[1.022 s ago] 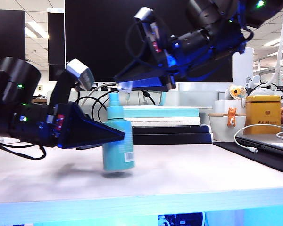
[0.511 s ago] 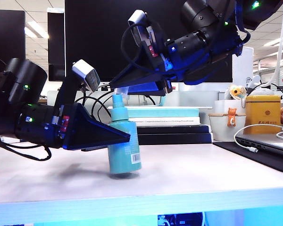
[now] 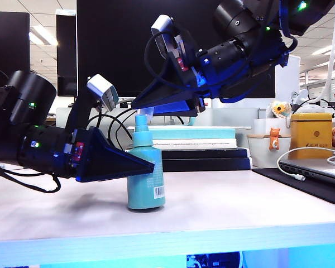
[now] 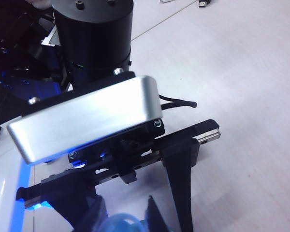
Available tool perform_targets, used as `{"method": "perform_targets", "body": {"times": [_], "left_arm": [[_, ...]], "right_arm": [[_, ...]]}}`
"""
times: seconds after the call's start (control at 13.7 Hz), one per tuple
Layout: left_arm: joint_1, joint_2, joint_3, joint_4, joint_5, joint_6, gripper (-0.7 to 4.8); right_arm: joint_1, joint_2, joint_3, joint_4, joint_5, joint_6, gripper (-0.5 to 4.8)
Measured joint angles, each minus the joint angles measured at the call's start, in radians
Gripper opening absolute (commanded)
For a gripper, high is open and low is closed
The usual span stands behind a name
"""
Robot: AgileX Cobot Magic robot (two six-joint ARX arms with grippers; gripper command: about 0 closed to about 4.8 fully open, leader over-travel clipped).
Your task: Pick up the sprayer with the left hand, pick up its lid with the right hand then put the lid on the sprayer.
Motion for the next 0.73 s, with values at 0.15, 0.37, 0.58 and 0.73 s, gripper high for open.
{"method": "perform_targets", "body": {"times": [0.15,0.37,0.58,0.73], "left_arm": [[0.0,0.0,0.0,0.0,-0.002,0.0,2.67],[0.0,0.0,0.004,-0.006,-0.002,0.0,2.67],[0.0,0.0,0.006,-0.008,-0.002,0.003,2.67],[0.0,0.0,0.006,-0.008,-0.002,0.003,2.67]], "right_arm": [[0.0,0.0,0.001,0.0,0.006,-0.004,0.09],[0.0,-0.002,0.004,-0.023,0.019,-0.031,0.09],[0.0,-0.005,0.006,-0.041,0.022,-0.072,0.09],[0.0,-0.005,0.006,-0.042,0.03,-0.074,0.1]]}}
